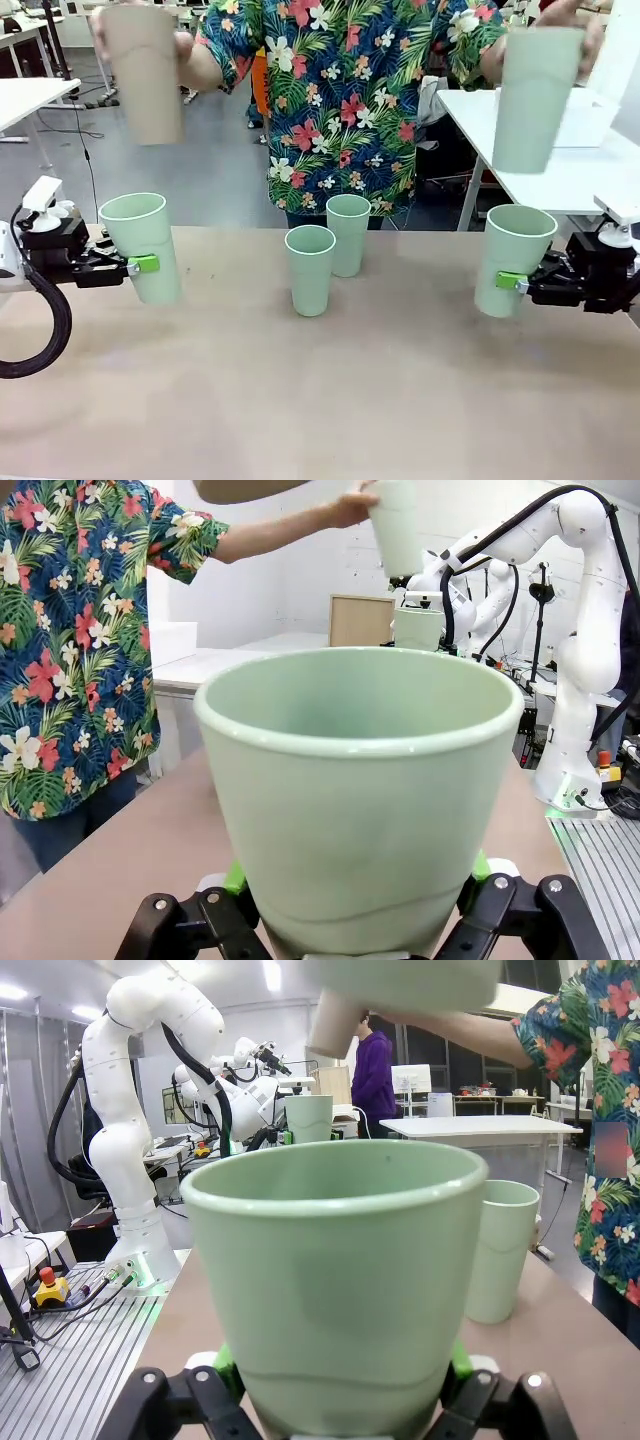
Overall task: Stack the cups and store them in the basket.
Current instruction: Place the stack of Reusable plastic cups into the Pantry Basket.
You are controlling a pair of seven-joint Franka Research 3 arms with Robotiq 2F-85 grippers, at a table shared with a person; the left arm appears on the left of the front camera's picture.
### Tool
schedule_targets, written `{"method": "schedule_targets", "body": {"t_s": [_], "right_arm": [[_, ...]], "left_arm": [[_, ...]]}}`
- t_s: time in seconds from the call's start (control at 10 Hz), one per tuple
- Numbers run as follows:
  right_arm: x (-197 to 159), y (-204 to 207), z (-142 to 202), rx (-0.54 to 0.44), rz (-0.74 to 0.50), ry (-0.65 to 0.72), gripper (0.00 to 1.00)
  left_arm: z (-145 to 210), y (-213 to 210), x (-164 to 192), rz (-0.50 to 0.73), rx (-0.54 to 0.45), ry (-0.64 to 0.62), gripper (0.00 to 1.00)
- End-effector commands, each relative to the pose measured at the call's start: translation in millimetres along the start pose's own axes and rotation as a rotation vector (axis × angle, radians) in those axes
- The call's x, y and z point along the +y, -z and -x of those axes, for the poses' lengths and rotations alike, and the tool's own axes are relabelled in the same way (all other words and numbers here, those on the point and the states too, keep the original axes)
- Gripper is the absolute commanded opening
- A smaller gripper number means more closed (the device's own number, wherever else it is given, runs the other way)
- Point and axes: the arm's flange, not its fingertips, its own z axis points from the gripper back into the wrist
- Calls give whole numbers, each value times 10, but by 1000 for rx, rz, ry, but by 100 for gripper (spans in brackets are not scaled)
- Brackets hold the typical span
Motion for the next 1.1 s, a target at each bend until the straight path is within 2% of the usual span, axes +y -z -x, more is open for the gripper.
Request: {"method": "schedule_targets", "body": {"t_s": [0.0, 1.0], "right_arm": [[-3, -7, -21, 1, 5, -4, 85], [-3, -7, -21, 1, 5, -4, 85]], "left_arm": [[-29, 4, -4, 1, -2, 6, 87], [-29, 4, -4, 1, -2, 6, 87]]}}
